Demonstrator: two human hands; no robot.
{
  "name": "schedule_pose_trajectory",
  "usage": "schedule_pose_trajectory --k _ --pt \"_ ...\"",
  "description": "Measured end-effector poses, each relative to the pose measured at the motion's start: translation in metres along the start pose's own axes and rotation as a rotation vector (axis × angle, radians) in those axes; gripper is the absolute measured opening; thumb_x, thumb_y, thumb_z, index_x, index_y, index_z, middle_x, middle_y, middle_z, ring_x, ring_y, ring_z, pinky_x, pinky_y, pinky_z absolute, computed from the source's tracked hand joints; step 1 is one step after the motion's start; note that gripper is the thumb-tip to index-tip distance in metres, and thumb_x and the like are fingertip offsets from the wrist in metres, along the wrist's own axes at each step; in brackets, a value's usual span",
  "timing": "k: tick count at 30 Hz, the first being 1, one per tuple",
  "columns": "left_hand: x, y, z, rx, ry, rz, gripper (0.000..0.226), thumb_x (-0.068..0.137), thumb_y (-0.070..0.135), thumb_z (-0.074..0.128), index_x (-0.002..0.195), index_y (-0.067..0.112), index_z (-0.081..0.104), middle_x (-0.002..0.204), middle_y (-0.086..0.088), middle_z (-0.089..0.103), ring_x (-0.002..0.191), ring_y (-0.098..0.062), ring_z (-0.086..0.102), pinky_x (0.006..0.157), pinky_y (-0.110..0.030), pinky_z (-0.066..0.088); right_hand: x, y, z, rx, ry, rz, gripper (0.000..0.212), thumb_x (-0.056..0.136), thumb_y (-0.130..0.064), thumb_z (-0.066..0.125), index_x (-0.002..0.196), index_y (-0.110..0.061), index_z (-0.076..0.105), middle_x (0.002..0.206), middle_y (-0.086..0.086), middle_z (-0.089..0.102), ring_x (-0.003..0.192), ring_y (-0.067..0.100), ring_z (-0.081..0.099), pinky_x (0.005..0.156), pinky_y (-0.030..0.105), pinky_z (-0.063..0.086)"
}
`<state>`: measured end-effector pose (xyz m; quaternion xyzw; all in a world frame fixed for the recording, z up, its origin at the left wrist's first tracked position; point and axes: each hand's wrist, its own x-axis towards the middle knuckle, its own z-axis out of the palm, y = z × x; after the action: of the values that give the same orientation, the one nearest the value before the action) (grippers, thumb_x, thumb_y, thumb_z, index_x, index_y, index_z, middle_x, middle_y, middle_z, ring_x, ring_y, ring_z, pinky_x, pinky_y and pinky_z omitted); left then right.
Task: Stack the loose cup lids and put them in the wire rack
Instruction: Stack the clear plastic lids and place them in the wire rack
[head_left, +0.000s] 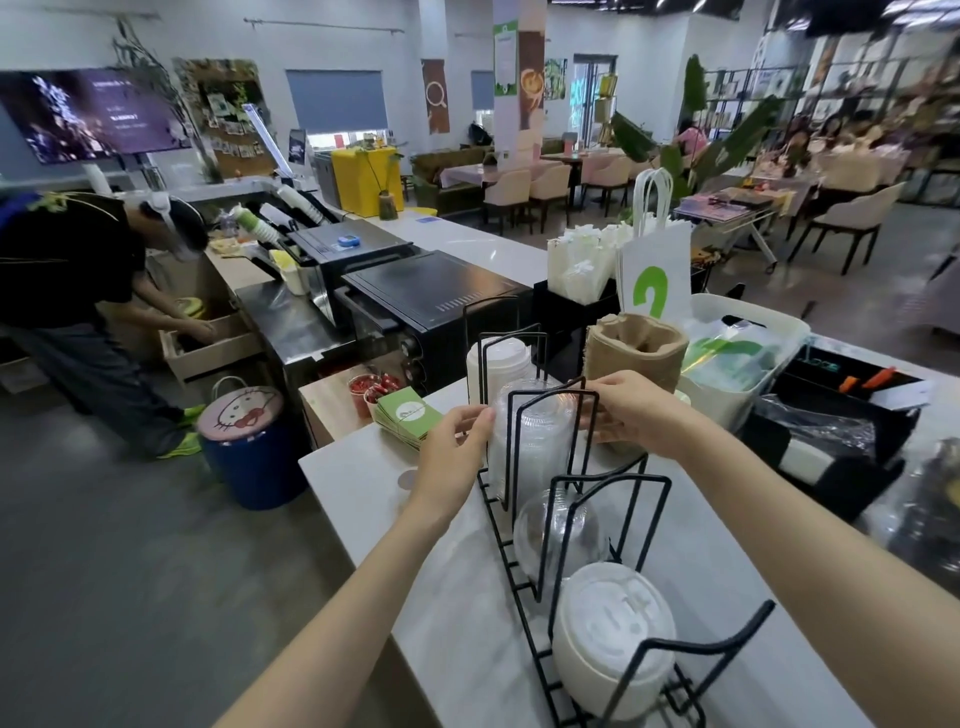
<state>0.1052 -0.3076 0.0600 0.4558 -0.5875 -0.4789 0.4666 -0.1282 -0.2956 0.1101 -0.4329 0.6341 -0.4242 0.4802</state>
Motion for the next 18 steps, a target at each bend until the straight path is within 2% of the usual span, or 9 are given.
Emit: schedule_pose_trajectory --k 3,7,10,14,18 --pt "-0.001 -0.0016 0.0008 -0.066 -0.007 -0.033 0.029 0.105 0.036 0.059 0.123 0.016 0.067 0.122 -0.009 0.071 0.115 -0.025 0.069 0.088 -0.038 0.063 -0.0001 0.0009 -0.0022 -0.024 -0.021 -0.026 0.029 0.099 -0.028 0.063 0.098 -0.002 0.076 0.066 -0.002 0.072 0.055 0.008 0.067 0.051 0.021 0.054" --pt "-0.0004 -0.003 0.0014 -0.088 -0.009 -0.036 0.029 0.102 0.038 0.064 0.122 0.017 0.067 0.124 -0.01 0.07 0.108 -0.02 0.069 0.093 -0.044 0.063 -0.001 0.0016 -0.0058 -0.019 -0.053 -0.036 0.026 0.099 -0.024 0.062 0.1 -0.002 0.075 0.066 -0.002 0.073 0.058 0.009 0.07 0.053 0.022 0.056" --pt "0.0009 -0.0046 0.0024 -0.058 -0.011 -0.084 0.032 0.1 0.042 0.067 0.122 0.019 0.066 0.125 -0.006 0.069 0.113 -0.02 0.068 0.095 -0.042 0.062 -0.0007 0.003 -0.0041 -0.03 -0.065 -0.025 0.013 0.096 -0.021 0.068 0.097 -0.009 0.073 0.068 0.0 0.07 0.059 0.011 0.069 0.054 0.026 0.058" --pt "0.0038 -0.0037 0.005 -0.118 -0.052 -0.188 0.017 0.101 0.044 0.065 0.107 0.029 0.066 0.122 -0.003 0.067 0.114 -0.017 0.064 0.092 -0.042 0.063 0.003 0.0071 -0.0003 -0.028 -0.091 -0.011 0.014 0.093 -0.022 0.072 0.101 -0.011 0.074 0.062 -0.004 0.068 0.062 0.015 0.066 0.071 0.037 0.063" --pt "0.0044 -0.0063 0.0055 -0.145 -0.047 -0.187 0.016 0.101 0.043 0.064 0.108 0.029 0.065 0.124 -0.003 0.066 0.115 -0.016 0.064 0.09 -0.041 0.063 0.0059 0.0094 0.0021 0.02 -0.082 -0.012 0.011 0.093 -0.025 0.07 0.095 -0.019 0.079 0.065 -0.006 0.07 0.062 0.013 0.067 0.08 0.042 0.061"
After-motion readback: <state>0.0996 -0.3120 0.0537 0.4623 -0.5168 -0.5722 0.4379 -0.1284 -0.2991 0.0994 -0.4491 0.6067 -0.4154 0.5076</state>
